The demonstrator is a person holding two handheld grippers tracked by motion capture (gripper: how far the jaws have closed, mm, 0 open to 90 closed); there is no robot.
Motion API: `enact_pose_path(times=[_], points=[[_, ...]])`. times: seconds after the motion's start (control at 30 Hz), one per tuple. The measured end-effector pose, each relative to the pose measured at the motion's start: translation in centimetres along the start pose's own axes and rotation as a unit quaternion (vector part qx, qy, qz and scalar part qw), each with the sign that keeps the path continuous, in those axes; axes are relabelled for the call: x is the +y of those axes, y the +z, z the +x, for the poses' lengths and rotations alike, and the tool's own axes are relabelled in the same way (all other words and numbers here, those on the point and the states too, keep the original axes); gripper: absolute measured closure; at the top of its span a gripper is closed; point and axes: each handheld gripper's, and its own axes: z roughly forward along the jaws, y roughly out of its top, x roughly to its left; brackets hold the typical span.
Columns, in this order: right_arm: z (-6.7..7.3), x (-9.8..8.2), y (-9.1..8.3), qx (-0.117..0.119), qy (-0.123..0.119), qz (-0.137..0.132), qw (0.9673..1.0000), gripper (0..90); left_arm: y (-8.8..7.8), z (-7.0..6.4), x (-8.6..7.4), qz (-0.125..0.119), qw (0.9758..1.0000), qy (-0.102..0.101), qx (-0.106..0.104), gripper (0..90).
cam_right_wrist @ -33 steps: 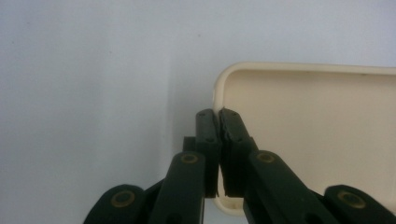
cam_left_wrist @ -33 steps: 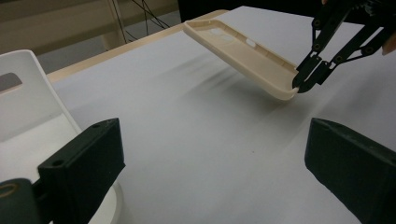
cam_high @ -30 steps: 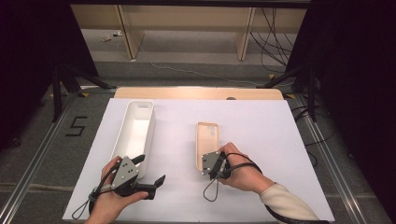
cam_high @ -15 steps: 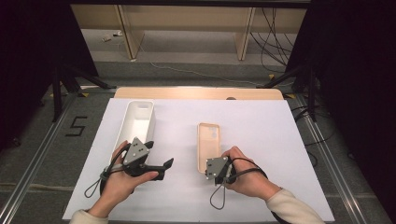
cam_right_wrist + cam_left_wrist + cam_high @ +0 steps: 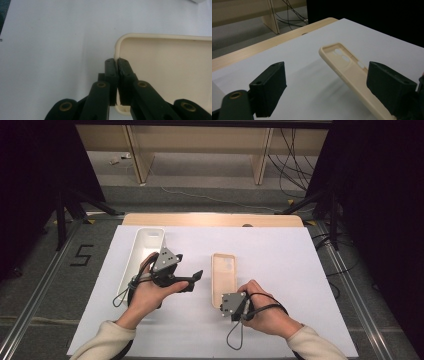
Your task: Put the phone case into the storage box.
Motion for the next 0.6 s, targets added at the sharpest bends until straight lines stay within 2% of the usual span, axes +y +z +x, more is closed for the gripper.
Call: enact_pose_path(times=[0.27,0.33,0.4,0.57,0.6], points=[[0.2,0.5,0.0,-0.005,-0.008,-0.002,1.0,88.1,2.0,-0.6,0.2,0.026,0.9993,-0.023,-0.015,18.0],[0.3,0.6,0.0,-0.003,-0.009,-0.005,0.9999,88.1,2.5,-0.6,0.1,0.026,0.9989,-0.035,-0.014,22.1],[0.4,0.7,0.0,-0.007,-0.013,-0.008,0.9999,88.1,3.2,-0.6,0.0,0.032,0.9986,-0.041,-0.01,26.4],[0.5,0.9,-0.2,-0.007,-0.013,-0.009,0.9998,88.1,3.9,-0.6,0.0,0.04,0.9979,-0.05,-0.008,30.6],[0.5,1.0,-0.2,-0.01,-0.017,-0.011,0.9998,88.1,4.3,-0.6,-0.1,0.044,0.9974,-0.056,-0.008,33.2]])
